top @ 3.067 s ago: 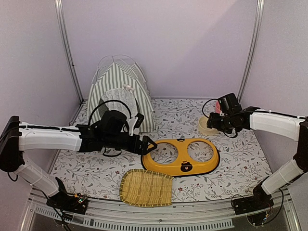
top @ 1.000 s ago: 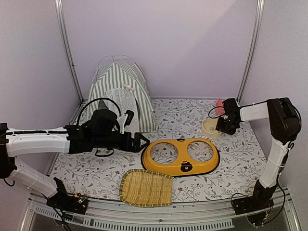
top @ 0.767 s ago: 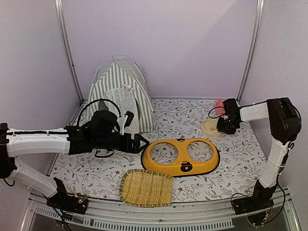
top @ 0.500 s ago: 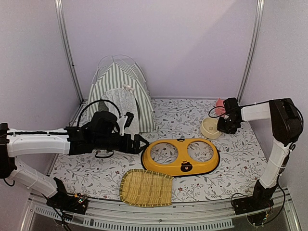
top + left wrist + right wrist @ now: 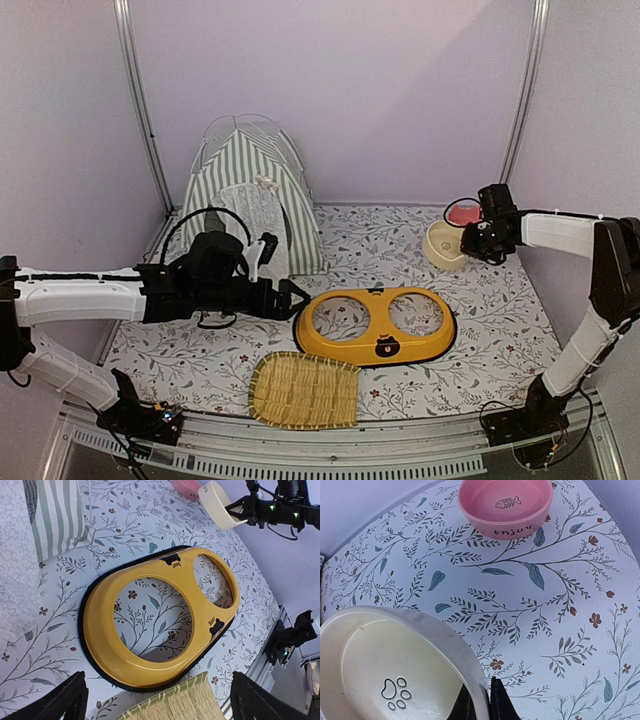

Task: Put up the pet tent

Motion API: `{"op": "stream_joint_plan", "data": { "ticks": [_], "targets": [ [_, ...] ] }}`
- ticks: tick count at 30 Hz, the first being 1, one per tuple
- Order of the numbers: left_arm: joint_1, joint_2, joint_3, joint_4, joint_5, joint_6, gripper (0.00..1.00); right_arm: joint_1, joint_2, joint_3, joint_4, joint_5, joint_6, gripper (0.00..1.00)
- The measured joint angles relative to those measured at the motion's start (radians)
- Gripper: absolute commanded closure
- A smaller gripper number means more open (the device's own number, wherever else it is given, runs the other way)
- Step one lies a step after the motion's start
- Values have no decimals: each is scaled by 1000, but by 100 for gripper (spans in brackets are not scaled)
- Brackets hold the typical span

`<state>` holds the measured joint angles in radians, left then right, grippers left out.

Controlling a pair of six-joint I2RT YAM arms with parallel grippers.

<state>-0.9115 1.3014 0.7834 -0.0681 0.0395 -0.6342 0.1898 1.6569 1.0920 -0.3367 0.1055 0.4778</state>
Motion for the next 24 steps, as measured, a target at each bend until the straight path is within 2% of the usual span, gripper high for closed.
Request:
{"op": "stream_joint_plan", "data": {
  "ticks": [8, 15, 24],
  "targets": [
    [0, 0, -1, 14, -5, 0, 1, 61, -101, 0, -33, -8, -12, 100],
    [1, 2, -1, 28, -11, 1, 1, 245, -163, -8, -62, -10, -13, 100],
    [14, 14, -1, 32, -13, 2, 1, 465, -162, -59, -86, -4, 21, 100]
  ]
}}
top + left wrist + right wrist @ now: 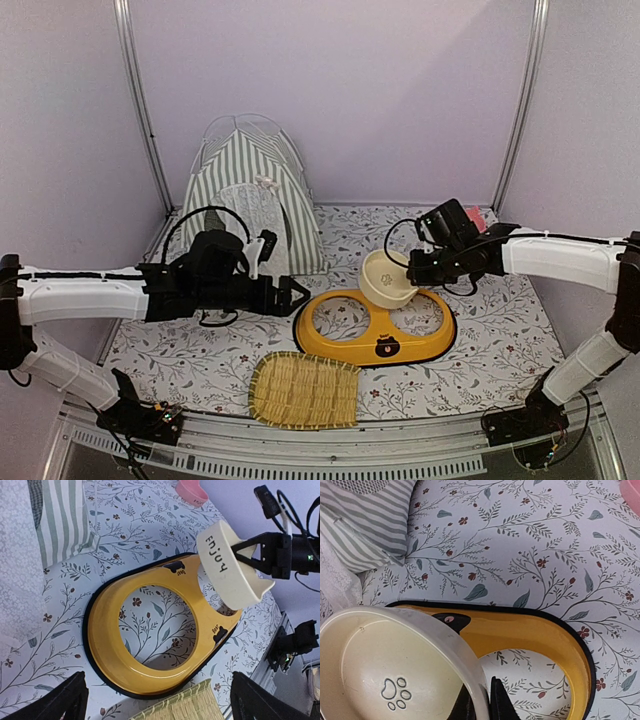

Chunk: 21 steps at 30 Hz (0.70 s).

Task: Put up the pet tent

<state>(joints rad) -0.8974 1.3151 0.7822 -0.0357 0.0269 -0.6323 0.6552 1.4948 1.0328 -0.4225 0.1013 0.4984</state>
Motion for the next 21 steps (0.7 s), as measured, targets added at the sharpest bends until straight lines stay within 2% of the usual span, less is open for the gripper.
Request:
{"op": "stream_joint_plan", "data": {
  "ticks": [4, 11, 21],
  "targets": [
    [4, 10, 0, 4, 2, 0, 1, 105, 47, 7, 4, 5, 20, 100],
    [7, 23, 0, 23, 10, 0, 1, 257, 243, 95, -6, 29, 37, 100],
    [11, 23, 0, 24, 11, 0, 1, 296, 331, 215, -20, 83, 46, 94]
  ]
}}
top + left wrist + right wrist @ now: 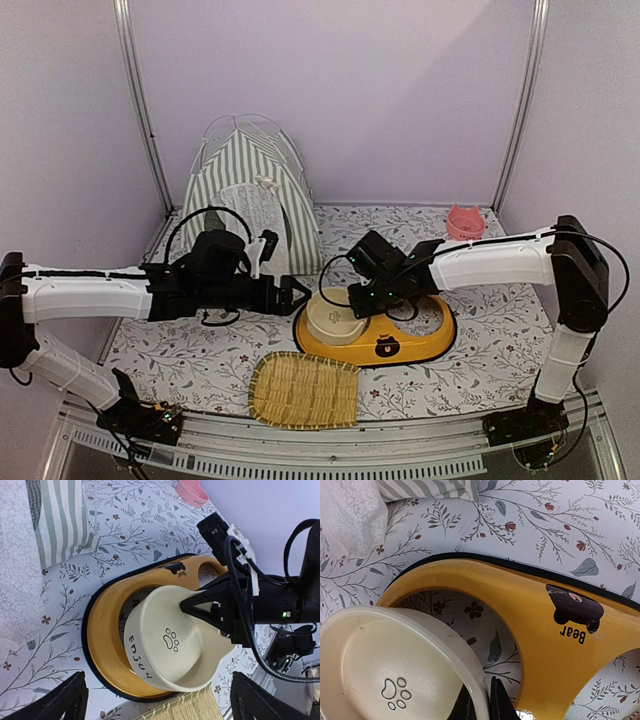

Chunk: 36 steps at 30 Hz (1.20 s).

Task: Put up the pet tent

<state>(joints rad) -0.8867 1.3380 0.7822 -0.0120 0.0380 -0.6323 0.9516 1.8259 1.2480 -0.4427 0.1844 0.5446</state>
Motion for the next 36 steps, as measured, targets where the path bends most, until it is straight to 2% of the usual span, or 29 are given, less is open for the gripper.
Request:
{"op": "stream_joint_plan", "data": {
  "ticks": [2, 4, 7, 11, 17, 26, 36],
  "targets": [
    [0, 0, -1, 1, 0, 0, 1, 0, 13, 4, -10, 18, 3, 91],
    [1, 0, -4, 1, 0, 0, 1, 0, 21, 9, -18, 29, 11, 83],
    [2, 0, -8, 0, 2, 0, 1, -1, 27, 21, -24, 48, 23, 66],
    [2, 0, -8, 0, 3, 0, 1, -1, 28, 30, -22, 63, 33, 57],
    [2, 0, -8, 0, 6, 0, 1, -1, 28, 34, -23, 77, 35, 52],
    [2, 21, -7, 3, 21, 0, 3, 1, 10, 34, -38, 74, 35, 56],
    [2, 80, -7, 15, 63, -4, 3, 28, -32, -6, -51, 74, 63, 39]
  ]
}}
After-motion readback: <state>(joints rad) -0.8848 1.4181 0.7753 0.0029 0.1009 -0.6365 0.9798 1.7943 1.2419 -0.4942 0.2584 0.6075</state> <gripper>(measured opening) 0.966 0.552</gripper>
